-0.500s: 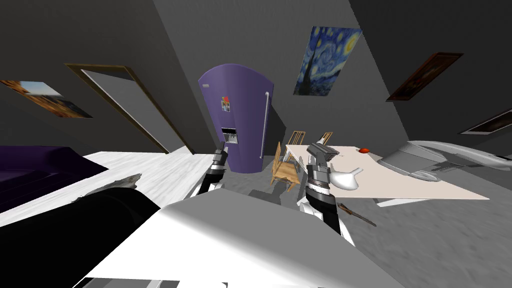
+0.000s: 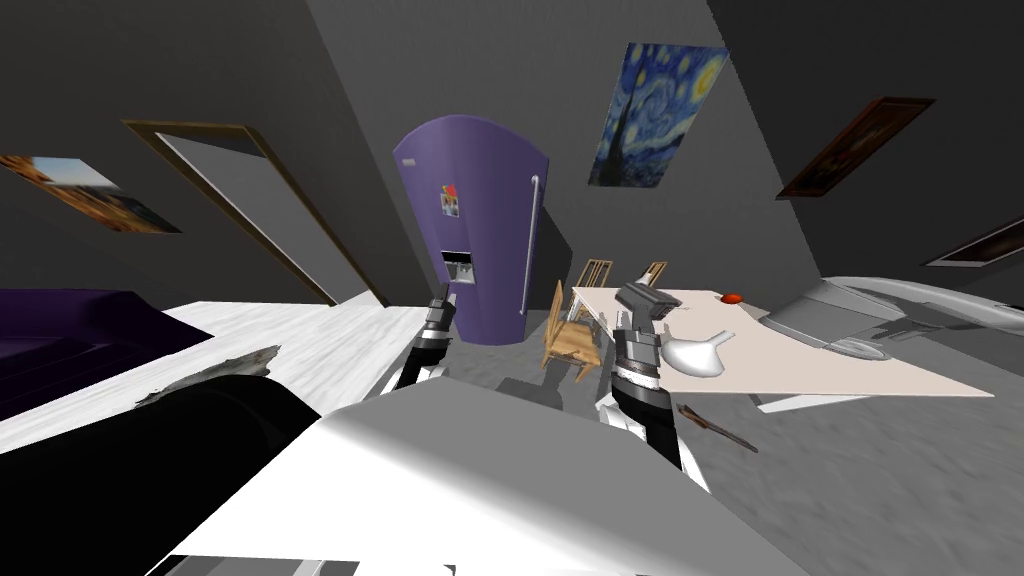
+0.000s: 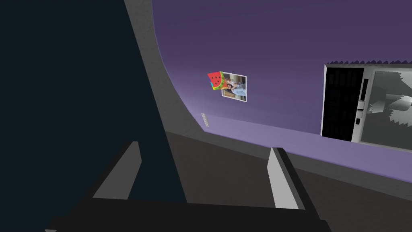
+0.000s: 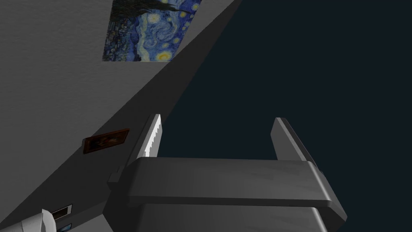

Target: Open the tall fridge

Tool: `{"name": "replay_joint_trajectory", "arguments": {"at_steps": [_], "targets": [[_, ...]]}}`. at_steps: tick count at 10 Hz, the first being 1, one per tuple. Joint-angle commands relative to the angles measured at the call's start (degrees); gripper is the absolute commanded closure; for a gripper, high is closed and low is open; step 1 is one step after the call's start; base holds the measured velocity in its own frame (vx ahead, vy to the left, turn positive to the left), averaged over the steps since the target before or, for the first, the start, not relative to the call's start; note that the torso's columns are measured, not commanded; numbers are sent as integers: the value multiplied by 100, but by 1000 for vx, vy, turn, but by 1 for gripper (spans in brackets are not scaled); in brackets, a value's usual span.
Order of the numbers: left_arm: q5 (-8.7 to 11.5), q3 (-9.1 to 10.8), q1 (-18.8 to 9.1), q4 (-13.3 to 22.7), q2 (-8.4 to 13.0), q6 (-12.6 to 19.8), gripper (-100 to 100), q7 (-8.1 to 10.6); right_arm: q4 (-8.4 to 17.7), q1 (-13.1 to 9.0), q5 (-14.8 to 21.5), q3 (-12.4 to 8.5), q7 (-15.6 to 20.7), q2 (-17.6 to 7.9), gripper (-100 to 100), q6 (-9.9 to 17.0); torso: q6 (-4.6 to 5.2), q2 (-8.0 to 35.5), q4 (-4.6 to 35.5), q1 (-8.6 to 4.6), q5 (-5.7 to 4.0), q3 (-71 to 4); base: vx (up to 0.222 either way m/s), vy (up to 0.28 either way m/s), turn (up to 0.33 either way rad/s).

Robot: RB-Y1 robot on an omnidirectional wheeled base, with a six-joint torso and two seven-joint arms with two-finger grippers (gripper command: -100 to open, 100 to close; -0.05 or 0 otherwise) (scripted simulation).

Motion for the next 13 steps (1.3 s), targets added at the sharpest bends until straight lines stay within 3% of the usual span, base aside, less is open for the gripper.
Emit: {"name": "replay_joint_trajectory", "arguments": {"at_steps": [1,4,5,7,13], "targets": [[0,0,0,0,0,0,0,0,0,0,0,0,0,0,0,0,0,424,423,0,0,-844,0,0,0],[0,0,0,0,0,0,0,0,0,0,0,0,0,0,0,0,0,1693,1692,0,0,-3381,0,0,0],[-14,17,-59,62,171,22,-100,-14,-1,0,0,0,0,0,0,0,0,2116,2114,0,0,-4227,11,-11,-7],[-44,56,-191,204,407,74,-100,-46,2,1,0,0,0,0,0,0,0,2359,2358,-5,-1,-4736,19,-30,-12],[-205,259,-884,936,823,340,-100,-214,2,1,0,1,0,1,0,0,0,2382,2382,-3,-1,-4766,40,-57,-19]]}}
